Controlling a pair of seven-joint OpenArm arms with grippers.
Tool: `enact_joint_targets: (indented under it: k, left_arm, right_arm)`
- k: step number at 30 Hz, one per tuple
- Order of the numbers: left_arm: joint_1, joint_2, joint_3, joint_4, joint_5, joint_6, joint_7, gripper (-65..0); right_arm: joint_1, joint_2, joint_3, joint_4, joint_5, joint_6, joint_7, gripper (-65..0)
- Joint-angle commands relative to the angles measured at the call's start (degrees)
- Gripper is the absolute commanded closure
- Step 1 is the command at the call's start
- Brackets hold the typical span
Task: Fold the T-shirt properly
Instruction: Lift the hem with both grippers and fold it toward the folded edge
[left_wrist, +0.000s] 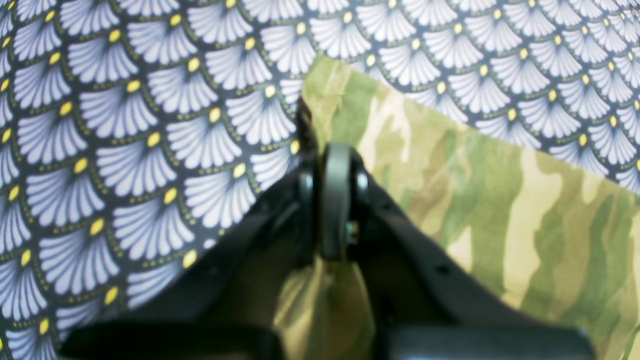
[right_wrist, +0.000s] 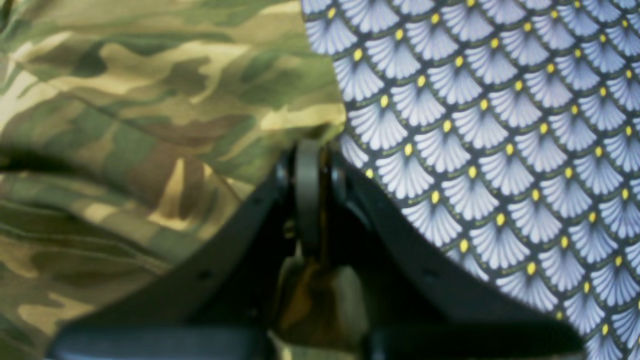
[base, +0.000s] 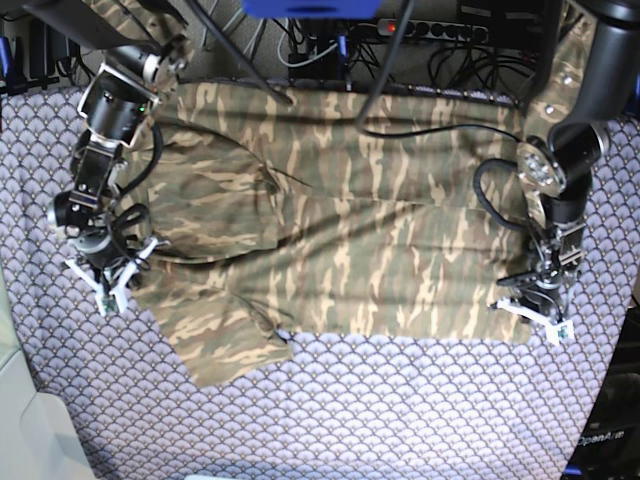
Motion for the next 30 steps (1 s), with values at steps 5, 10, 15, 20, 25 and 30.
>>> enact_joint_targets:
  k: [5, 10, 15, 20, 25, 30]
  left_arm:
    - [-0.41, 0.41, -0.78, 7.23, -0.30, -4.75, 9.26, 0.0]
    - [5.31, 3.14, -3.51, 26.92, -3.73, -9.67, 21.21, 0.0]
    - [10.67, 7.18, -3.33, 43.98, -3.47, -9.85, 27.63, 0.0]
    - [14.19, 7.97, -1.14, 51.27, -4.08, -9.85, 30.88, 0.0]
    - [16.03, 8.06, -1.49, 55.05, -4.08, -9.94, 32.73, 0.0]
    - [19.55, 7.97, -1.57, 59.71, -4.17, -10.03, 34.40, 0.0]
  right_arm:
    - [1.48, 0.46, -0.25, 1.20, 0.90, -0.45, 1.55, 0.0]
    - [1.04, -0.33, -0.25, 6.03, 0.99, -0.45, 1.64, 0.0]
    - [-0.63, -1.56, -0.33, 10.78, 0.99, -0.45, 1.64, 0.0]
    - [-2.65, -2.00, -0.33, 13.15, 0.99, -0.45, 1.64, 0.0]
    - [-5.38, -2.00, -0.33, 15.61, 2.22, -0.45, 1.72, 0.0]
    - [-11.01, -2.00, -2.97, 22.82, 5.47, -0.45, 1.72, 0.0]
